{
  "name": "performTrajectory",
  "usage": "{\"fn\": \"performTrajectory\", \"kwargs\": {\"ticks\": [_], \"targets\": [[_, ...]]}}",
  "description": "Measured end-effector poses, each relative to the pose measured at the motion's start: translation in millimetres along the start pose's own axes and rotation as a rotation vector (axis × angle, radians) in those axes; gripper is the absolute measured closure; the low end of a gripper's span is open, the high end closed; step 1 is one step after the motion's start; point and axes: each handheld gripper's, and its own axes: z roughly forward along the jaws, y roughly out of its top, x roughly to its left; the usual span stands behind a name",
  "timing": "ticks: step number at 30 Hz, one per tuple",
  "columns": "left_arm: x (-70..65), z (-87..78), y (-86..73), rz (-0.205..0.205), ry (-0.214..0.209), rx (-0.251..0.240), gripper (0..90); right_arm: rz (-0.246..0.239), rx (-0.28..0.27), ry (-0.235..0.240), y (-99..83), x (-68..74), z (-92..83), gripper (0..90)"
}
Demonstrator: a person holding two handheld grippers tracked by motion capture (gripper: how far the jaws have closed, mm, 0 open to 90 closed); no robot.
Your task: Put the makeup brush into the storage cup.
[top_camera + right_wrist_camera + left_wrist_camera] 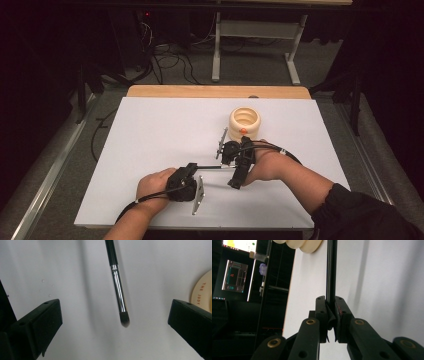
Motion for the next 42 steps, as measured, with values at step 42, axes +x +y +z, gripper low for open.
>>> {"fn": "performTrajectory", "kwargs": {"ticks": [42], "targets": [[3.4, 1.8, -5.2, -0.035, 0.0, 0.015, 83.6, 0.125, 0.064, -0.034, -90.2, -19.9, 27.3, 4.6]]}}
